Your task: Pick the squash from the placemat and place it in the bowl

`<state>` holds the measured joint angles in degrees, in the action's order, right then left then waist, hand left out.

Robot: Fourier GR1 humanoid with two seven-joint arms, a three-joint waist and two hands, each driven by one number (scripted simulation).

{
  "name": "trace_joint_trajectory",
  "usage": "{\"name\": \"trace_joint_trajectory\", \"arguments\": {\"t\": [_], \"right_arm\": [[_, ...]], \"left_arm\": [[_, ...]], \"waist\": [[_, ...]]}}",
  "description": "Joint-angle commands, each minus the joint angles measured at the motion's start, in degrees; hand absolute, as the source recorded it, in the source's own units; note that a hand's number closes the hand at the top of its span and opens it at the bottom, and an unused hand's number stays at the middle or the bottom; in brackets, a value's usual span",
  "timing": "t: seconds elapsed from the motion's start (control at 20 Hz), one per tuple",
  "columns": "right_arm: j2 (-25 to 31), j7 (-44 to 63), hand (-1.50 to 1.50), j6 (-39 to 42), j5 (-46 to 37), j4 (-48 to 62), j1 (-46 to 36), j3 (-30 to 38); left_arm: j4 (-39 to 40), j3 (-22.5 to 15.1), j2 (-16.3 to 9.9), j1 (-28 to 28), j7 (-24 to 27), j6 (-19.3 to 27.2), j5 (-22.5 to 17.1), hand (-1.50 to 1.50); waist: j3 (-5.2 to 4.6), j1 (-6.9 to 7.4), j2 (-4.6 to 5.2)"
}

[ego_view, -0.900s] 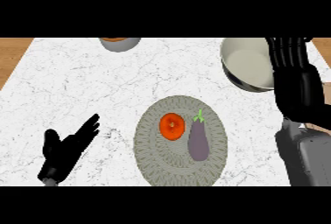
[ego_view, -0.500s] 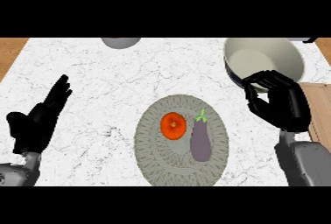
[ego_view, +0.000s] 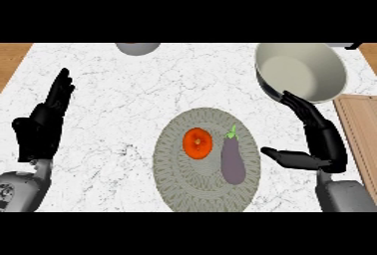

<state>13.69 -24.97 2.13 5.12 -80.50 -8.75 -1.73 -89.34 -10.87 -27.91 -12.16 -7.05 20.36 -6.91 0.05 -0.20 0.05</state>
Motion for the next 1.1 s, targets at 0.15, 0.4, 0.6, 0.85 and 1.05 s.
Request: {"name": "trace_joint_trajectory", "arguments": {"t": [0.15,0.4,0.6,0.85,1.05], "right_arm": [[8.08,15.87,-1.50,1.79,-9.85,-11.82,-1.10,-7.37],[10.91,31.89,-1.50,4.43,-16.85,-15.44,-6.69,-13.23],[10.36,41.71,-1.50,10.63,-17.63,-12.88,-16.43,-15.65],[4.61,48.99,-1.50,16.00,-17.04,-12.72,-20.14,-20.42],[0.96,50.28,-1.50,18.50,-18.61,-7.98,-22.93,-20.59]], "left_arm": [[0.89,0.34,1.37,-1.74,-0.31,0.96,2.13,0.00],[0.94,1.21,1.27,-1.19,0.44,-1.59,0.42,0.00],[-1.68,0.07,1.86,-1.64,-2.65,0.03,3.01,0.00],[0.06,1.52,3.09,-1.85,-1.10,-1.54,3.18,0.00],[1.20,0.66,5.81,-2.24,-2.07,-0.93,6.14,0.00]], "waist": [[-0.20,-0.56,-0.34],[-0.22,0.20,-0.28],[-0.14,1.11,-0.15],[-0.09,0.60,-0.03],[-0.07,0.48,-0.02]]}}
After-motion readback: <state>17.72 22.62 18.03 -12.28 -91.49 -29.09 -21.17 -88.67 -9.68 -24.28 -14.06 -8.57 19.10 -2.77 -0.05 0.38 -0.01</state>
